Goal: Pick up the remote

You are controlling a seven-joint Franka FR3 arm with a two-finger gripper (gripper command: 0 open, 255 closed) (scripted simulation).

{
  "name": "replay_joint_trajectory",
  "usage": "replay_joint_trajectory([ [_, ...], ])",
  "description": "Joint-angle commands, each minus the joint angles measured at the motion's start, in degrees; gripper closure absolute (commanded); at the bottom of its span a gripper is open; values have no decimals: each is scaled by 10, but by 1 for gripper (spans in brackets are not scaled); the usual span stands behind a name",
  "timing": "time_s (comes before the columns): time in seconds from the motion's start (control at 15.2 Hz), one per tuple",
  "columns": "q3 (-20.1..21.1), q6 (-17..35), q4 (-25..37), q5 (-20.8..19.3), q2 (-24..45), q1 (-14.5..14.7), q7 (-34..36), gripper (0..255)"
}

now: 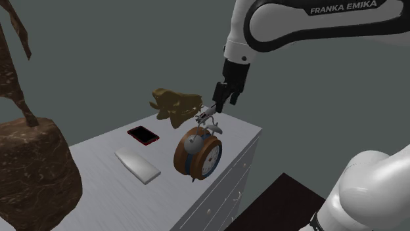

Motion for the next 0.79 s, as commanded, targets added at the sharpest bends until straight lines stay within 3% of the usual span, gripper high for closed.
replay_joint_trajectory([
  [0.0, 20, 21, 12, 0, 37, 2, 20, 0],
  [0.4, 76, 63, 69, -19, 151, 8, 89, 0],
  [0.73, 115, 85, 135, -57, 258, 19, 152, 0],
])
